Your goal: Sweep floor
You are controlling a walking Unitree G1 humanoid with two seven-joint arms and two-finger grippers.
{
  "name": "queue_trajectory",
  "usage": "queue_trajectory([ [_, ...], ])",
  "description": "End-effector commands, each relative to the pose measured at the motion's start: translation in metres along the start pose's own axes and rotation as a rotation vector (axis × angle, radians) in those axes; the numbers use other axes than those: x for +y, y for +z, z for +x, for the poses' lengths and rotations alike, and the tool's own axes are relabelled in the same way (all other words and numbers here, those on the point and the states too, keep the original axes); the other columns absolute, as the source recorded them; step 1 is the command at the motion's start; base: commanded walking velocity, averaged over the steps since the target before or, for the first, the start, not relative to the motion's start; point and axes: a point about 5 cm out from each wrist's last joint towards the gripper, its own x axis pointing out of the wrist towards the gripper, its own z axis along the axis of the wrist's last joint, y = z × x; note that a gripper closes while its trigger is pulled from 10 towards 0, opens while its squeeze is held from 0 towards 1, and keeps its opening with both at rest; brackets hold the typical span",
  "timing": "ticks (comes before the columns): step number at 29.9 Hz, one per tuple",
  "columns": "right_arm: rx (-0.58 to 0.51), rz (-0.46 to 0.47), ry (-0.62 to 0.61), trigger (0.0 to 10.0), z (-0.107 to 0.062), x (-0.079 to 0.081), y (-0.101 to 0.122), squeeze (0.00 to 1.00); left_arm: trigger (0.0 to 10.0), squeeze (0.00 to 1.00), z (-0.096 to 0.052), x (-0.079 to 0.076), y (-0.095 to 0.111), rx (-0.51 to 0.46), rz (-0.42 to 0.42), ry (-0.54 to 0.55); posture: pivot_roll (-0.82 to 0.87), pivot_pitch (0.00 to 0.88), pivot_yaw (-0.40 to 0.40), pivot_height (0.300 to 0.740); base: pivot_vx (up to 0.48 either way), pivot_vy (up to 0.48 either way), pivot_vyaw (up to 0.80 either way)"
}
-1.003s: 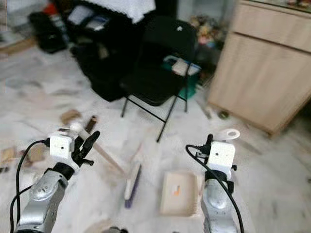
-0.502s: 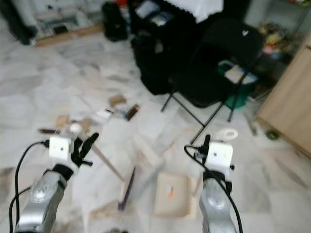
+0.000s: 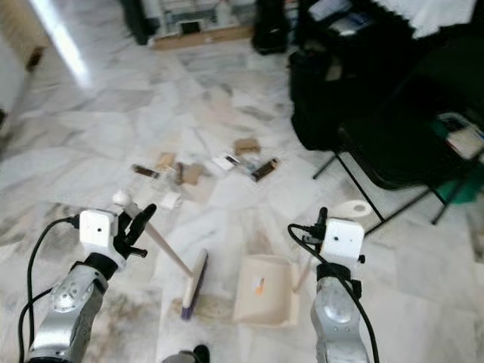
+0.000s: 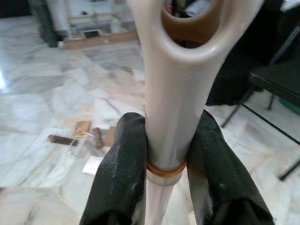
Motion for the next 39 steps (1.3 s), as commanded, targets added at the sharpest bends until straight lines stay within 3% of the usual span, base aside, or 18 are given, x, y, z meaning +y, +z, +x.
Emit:
queue_trajectory([
  [1,-0.052,0.012,0.012,10.0,0.002,0.005,0.010,0.00,10.0,0.00,-0.002,0.007,0.002,-0.012,0.015,0.018,-0.04,0.099,0.017,0.740,0.000,0.000,0.80],
  [21,-0.057,0.015,0.025,10.0,0.003,0.006,0.011,0.00,10.0,0.00,-0.002,0.009,0.001,-0.016,0.017,0.073,-0.03,0.089,0.001,0.740,0.000,0.000,0.80],
  [29,-0.093,0.031,0.025,10.0,0.009,-0.002,0.019,0.00,10.0,0.00,-0.006,0.012,-0.002,-0.019,0.028,0.140,-0.03,0.089,-0.013,0.740,0.000,0.000,0.00],
  [39,-0.107,0.048,0.054,10.0,0.014,0.006,0.023,0.00,10.0,0.00,-0.003,0.006,0.001,-0.034,0.069,0.123,-0.02,0.092,-0.013,0.740,0.000,0.000,0.00],
])
